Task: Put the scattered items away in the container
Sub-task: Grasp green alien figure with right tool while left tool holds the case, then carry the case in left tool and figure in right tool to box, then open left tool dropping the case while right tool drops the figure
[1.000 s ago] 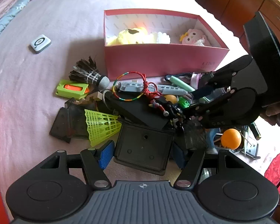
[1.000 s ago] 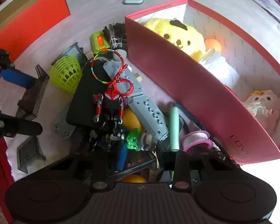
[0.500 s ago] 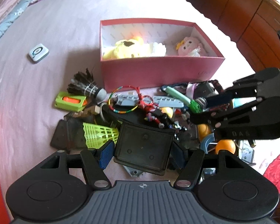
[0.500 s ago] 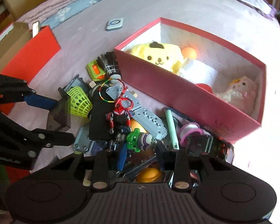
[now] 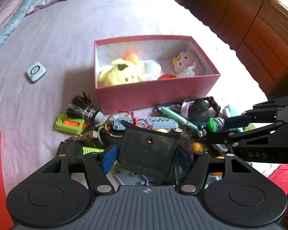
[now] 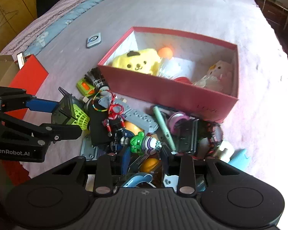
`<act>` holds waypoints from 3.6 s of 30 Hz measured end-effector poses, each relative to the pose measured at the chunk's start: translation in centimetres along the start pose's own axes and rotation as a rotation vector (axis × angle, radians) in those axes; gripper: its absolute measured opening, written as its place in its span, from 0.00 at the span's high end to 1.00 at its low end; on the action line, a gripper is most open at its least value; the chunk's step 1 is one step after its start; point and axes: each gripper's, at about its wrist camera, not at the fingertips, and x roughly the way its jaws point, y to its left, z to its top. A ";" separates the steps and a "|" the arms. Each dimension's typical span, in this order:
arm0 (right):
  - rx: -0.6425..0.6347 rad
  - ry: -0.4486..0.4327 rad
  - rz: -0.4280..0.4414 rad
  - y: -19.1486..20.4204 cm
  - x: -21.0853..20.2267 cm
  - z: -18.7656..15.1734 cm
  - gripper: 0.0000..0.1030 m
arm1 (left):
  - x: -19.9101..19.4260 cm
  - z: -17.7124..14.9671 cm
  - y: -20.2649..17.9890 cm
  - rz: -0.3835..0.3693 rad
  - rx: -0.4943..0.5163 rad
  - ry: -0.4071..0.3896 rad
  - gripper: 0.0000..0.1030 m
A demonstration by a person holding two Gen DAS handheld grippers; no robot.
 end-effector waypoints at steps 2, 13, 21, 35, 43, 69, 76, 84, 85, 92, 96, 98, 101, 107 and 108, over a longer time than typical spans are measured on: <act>0.007 -0.007 -0.004 -0.3 -0.5 0.3 0.65 | -0.3 0.4 -0.4 -0.001 0.010 -0.006 0.37; 0.029 -0.045 -0.021 -1.6 -2.8 1.8 0.65 | -0.9 3.0 -2.1 -0.012 0.053 -0.032 0.37; 0.074 -0.070 -0.019 -3.1 -3.6 3.3 0.65 | -0.9 5.2 -2.7 -0.013 0.072 -0.039 0.37; 0.136 -0.093 -0.016 -5.4 -2.5 6.9 0.65 | 0.9 9.3 -2.0 -0.010 0.073 -0.039 0.37; 0.176 -0.087 -0.012 -6.9 -0.9 8.4 0.65 | 3.0 11.6 -1.5 -0.002 0.079 -0.036 0.37; 0.232 -0.091 -0.014 -8.7 1.7 11.3 0.65 | 6.5 14.8 -1.1 0.023 0.078 -0.020 0.37; 0.245 -0.093 -0.020 -8.9 1.8 11.7 0.65 | 6.7 15.6 -1.0 0.032 0.080 -0.027 0.41; 0.266 -0.097 -0.026 -9.4 1.7 12.0 0.60 | 7.0 15.6 -0.7 0.052 0.066 -0.003 0.40; 0.266 -0.097 -0.027 -9.5 1.7 12.0 0.59 | 7.0 15.4 -0.7 0.054 0.063 0.002 0.39; 0.277 -0.090 -0.048 -9.6 1.2 11.2 0.52 | 6.3 14.2 -0.3 0.069 0.034 0.018 0.32; 0.293 -0.079 -0.056 -9.7 0.5 10.0 0.50 | 5.6 13.2 -0.1 0.077 0.019 0.027 0.30; 0.297 -0.071 -0.061 -9.8 0.2 9.3 0.49 | 5.4 12.7 0.0 0.081 0.013 0.033 0.29; 0.305 -0.066 -0.073 -9.8 -0.4 8.1 0.48 | 4.9 11.8 0.0 0.088 0.005 0.038 0.26; 0.318 -0.058 -0.083 -9.9 -1.7 5.5 0.45 | 4.0 9.6 0.1 0.093 -0.008 0.061 0.24; 0.317 -0.049 -0.086 -9.8 -1.9 4.9 0.45 | 3.9 9.3 0.1 0.094 -0.010 0.065 0.24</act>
